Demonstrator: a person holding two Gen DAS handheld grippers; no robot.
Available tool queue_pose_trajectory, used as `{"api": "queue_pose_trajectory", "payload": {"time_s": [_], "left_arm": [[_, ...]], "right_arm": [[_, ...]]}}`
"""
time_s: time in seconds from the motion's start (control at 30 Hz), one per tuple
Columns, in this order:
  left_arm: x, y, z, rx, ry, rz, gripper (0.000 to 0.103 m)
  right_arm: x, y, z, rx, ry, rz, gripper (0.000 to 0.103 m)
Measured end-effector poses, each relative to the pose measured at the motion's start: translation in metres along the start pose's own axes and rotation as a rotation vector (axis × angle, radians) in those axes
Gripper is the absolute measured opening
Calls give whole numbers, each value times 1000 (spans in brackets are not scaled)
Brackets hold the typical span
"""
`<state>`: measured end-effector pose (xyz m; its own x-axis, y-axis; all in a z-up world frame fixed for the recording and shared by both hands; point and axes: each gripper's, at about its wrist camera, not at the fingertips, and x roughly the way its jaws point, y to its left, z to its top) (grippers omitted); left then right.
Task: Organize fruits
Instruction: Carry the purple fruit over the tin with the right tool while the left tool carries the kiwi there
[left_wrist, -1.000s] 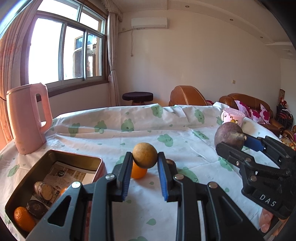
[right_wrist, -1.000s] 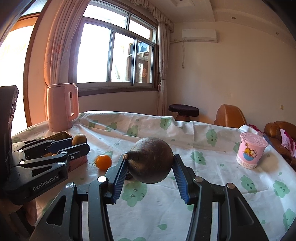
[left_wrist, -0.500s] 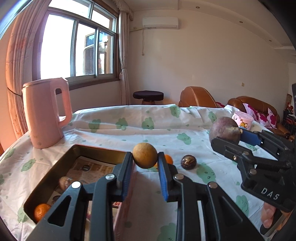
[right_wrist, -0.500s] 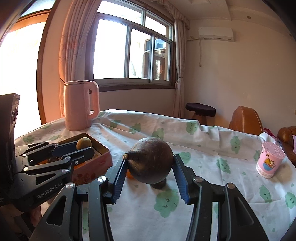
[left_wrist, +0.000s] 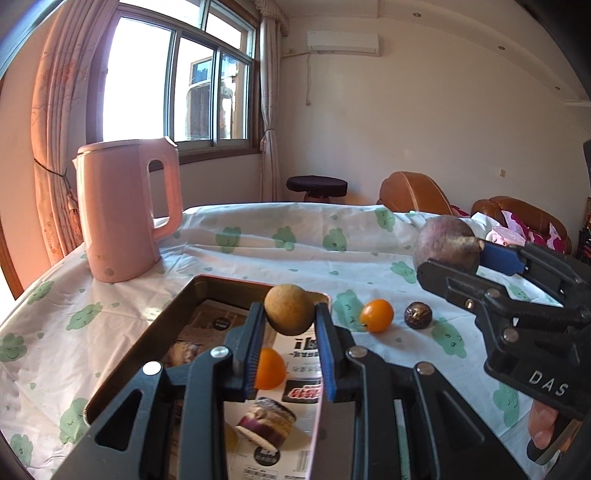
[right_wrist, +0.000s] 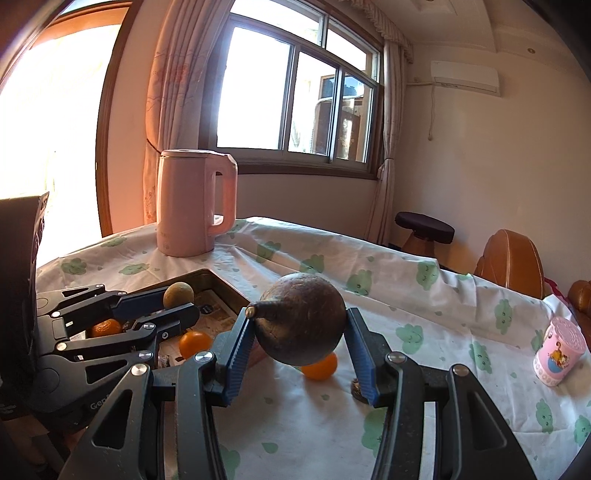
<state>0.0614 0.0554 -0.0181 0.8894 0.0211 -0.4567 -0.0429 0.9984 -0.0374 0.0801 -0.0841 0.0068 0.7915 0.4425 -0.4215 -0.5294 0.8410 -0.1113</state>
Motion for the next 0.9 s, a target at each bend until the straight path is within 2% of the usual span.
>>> {"api": "queue_pose_trajectory", "payload": {"time_s": [0.4, 0.9], "left_arm": [[2, 32, 1, -30, 14, 41, 29], [9, 58, -1, -55, 49, 90, 29]], "right_arm": [[23, 31, 13, -40, 31, 49, 51], [46, 51, 16, -50, 65, 75, 51]]}}
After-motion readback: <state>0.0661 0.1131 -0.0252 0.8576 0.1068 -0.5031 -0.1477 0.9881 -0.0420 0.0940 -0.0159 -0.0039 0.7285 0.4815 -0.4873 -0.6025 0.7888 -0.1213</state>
